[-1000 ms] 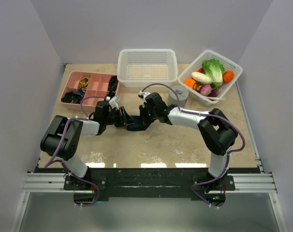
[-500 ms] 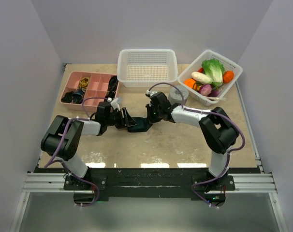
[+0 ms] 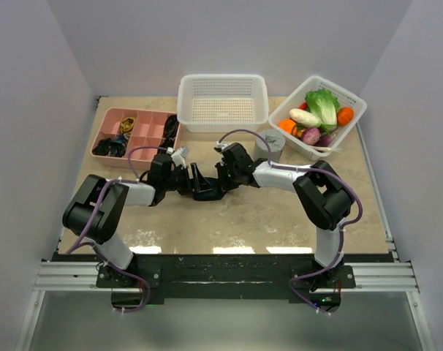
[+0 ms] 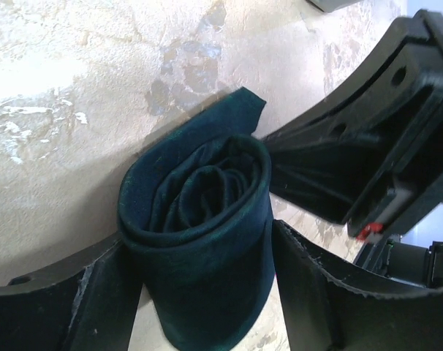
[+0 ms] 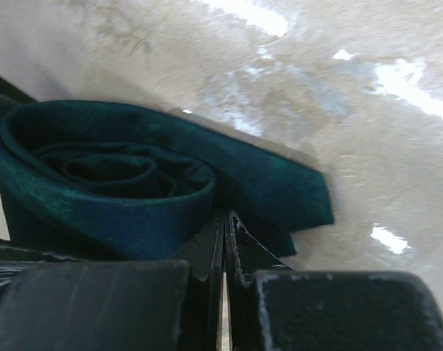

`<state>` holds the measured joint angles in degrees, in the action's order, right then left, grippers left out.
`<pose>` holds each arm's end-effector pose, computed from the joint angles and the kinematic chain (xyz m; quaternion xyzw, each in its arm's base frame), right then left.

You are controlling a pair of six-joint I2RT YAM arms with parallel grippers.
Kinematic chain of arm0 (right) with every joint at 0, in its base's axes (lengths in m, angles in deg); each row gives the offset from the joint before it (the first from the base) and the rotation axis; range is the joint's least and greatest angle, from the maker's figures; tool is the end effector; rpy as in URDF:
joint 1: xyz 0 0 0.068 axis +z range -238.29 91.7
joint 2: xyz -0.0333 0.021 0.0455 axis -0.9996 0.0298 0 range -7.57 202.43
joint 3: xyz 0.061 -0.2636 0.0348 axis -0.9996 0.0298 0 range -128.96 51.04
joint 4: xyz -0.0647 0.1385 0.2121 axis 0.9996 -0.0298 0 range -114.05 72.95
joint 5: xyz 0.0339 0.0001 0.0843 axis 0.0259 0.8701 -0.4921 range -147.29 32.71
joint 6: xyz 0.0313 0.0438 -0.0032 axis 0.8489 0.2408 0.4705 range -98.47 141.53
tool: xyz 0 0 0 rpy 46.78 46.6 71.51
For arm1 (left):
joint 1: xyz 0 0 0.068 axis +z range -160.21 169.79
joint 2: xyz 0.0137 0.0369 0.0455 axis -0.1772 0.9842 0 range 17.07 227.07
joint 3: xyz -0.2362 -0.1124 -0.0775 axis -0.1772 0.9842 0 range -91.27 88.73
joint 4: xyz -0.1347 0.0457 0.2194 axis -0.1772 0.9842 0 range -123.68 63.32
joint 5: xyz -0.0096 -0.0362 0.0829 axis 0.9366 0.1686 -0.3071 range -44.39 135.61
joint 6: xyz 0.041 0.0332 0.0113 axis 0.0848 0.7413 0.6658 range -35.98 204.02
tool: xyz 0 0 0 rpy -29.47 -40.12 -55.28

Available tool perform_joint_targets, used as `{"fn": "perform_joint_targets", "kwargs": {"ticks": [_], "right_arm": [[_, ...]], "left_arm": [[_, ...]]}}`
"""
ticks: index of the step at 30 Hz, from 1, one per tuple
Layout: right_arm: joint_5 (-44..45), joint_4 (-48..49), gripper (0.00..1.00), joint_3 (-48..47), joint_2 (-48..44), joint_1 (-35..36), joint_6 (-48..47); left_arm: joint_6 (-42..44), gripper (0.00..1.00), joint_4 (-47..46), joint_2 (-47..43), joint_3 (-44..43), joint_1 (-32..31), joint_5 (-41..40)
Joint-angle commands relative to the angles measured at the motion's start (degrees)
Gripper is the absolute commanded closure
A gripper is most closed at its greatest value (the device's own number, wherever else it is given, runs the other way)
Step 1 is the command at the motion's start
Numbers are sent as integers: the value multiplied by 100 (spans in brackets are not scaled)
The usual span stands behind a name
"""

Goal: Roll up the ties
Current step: Pick up the tie at the center of the board.

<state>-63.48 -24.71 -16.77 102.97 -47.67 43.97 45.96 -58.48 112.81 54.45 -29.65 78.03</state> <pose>0.3034 0.2653 0.1543 -0.1665 0.9248 0.2203 0.2618 0.2762 -0.1178 0.1275 -0.0152 0.8670 -0.4261 0.2578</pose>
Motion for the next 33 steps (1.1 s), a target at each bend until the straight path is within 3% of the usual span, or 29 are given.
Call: {"fn": "perform_joint_targets", "kwargs": {"ticks": [1,6,15,21,26,29,30,33], "right_arm": [[-294,-86,100,-74,187,148,94],[-356,-77,100,-22,143,157,103],[-75,-341,100,-145,-41,113,-37],[-31,-429,100,-48,-542,-229,-213],[-601,53,100,303,-1262,-520,-406],[-1197,493,91,505,-1640,-783,-433],[-1321,581,71,541,-1728,-853,-485],[-1805,740,42,594,-1975,-872,-678]], "left_arm": [[-52,28,1,129,-26,-139,-245],[-157,30,-253,155,18,-183,-228],[-202,52,-640,76,88,-183,-61],[-26,54,-386,-266,-8,-174,-105],[272,54,246,-696,-237,-148,-237],[361,54,423,-1021,-237,-77,-228],[396,54,475,-1101,-237,-60,-210],[545,54,730,-1426,-289,-7,-97]]}}
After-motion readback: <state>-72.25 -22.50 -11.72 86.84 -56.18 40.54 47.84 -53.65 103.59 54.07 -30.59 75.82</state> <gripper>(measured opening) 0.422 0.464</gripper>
